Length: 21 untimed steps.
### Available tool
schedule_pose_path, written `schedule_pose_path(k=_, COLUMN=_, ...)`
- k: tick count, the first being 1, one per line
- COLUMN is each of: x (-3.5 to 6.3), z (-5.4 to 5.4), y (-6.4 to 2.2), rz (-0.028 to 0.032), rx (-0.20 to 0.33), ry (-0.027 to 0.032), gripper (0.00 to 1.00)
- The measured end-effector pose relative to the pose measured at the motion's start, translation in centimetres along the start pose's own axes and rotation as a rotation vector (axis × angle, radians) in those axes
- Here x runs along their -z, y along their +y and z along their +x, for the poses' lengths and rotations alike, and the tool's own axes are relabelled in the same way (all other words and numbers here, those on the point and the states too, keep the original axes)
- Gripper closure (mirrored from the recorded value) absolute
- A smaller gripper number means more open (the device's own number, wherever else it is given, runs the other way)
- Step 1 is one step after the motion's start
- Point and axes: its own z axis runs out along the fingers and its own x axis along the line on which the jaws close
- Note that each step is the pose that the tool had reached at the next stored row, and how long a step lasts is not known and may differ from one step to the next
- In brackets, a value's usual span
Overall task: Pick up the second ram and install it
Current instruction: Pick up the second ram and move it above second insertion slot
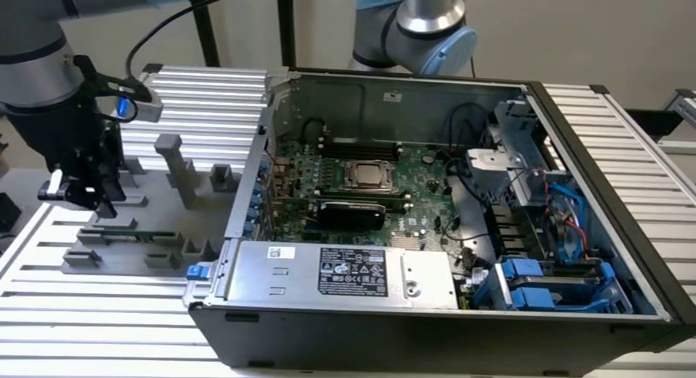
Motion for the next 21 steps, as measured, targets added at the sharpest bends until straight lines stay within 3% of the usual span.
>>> schedule_pose_path(k=8, x=-1.45, z=0.0, y=-0.15, rz=0.0002, rx=0.004, ry=-0.0011, gripper=0.0)
schedule_pose_path(k=14, x=-2.43, z=0.1, y=-0.3, rz=0.0012, rx=0.003, ry=-0.0113, gripper=0.0)
schedule_pose_path(k=17, x=-2.81, z=0.3, y=-0.31, rz=0.0051, rx=0.003, ry=-0.0162, gripper=0.0)
schedule_pose_path(k=21, x=-3.5, z=0.4, y=-0.32, rz=0.0071, rx=0.002, ry=-0.0185, gripper=0.0)
